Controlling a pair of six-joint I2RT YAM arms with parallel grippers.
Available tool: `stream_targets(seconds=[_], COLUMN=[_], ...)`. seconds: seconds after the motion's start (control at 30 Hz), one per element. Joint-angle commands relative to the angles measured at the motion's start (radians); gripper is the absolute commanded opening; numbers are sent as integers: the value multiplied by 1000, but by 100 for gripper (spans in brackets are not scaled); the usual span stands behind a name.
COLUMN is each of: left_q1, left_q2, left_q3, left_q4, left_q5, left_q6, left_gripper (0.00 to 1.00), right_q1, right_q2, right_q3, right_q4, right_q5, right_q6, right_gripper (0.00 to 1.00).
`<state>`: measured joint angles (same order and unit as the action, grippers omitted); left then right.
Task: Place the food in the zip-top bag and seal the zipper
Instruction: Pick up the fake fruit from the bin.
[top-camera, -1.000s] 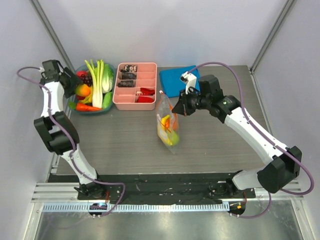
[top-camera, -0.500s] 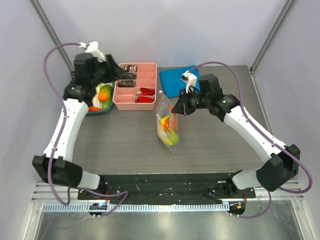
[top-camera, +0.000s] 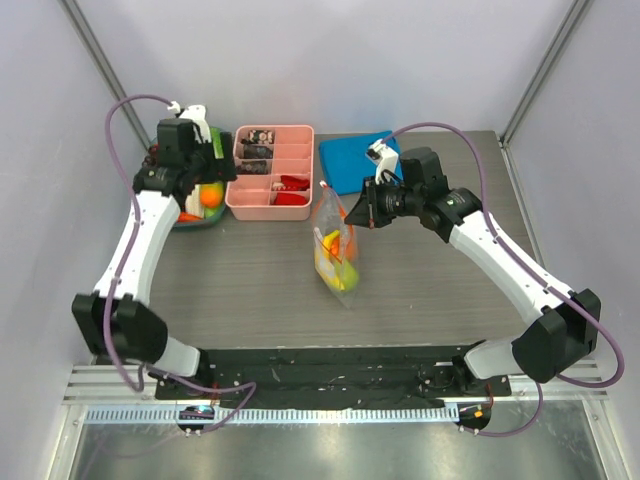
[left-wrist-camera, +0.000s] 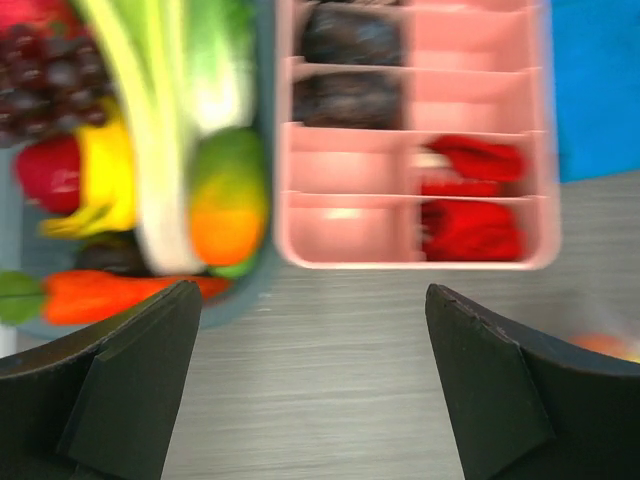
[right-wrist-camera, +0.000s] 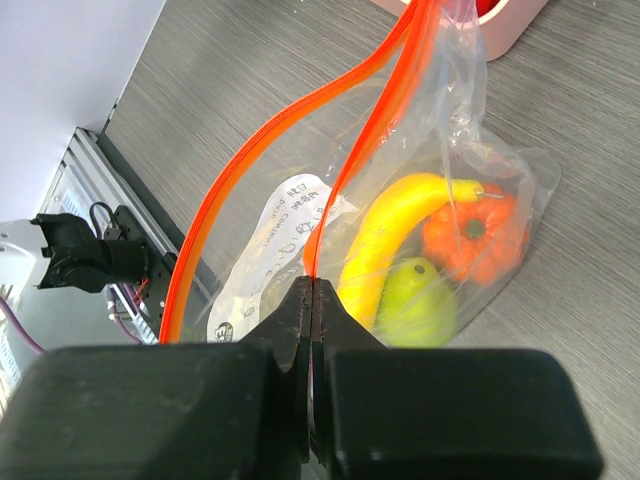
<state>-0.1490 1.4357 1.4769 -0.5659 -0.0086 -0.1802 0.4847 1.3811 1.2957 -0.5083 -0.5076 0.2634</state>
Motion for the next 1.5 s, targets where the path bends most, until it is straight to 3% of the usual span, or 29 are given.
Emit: stream_targets(seconds=[0.0,0.3,0.5,0.67,1.03,1.13,1.33,1.47], left_q1=[54,144,144,180,239,255,261,255], left_q2=[165,543,641,669,723,718,671,511], left_q3=[149,506,539,500,491,477,505,462], left_q4=[-118,-345,-382,-368,-330,-312,-350,-312], left_q5=[-68,-27,35,24,105,136,229,330], left_q6=[206,185,116,68,-27,-36,-36,-45], left_gripper=[98,98,88,80,77,70,46,45], right_q1=[-5,-6,-8,-14,-17,-18,-18,-21], right_q2=[-25,-11,-10,-7,6,7,9,3], right_q3=[-1,13,17,19,30,31,33,25], right_q4=[34,33,33,33,28,28,28,27], right_q5=[-5,0,3,3,-9,-11,-9,-9], right_q6=[8,-1,-7,-7,-9,-9,-9,-10], right_gripper=[1,1,1,1,1,1,1,1])
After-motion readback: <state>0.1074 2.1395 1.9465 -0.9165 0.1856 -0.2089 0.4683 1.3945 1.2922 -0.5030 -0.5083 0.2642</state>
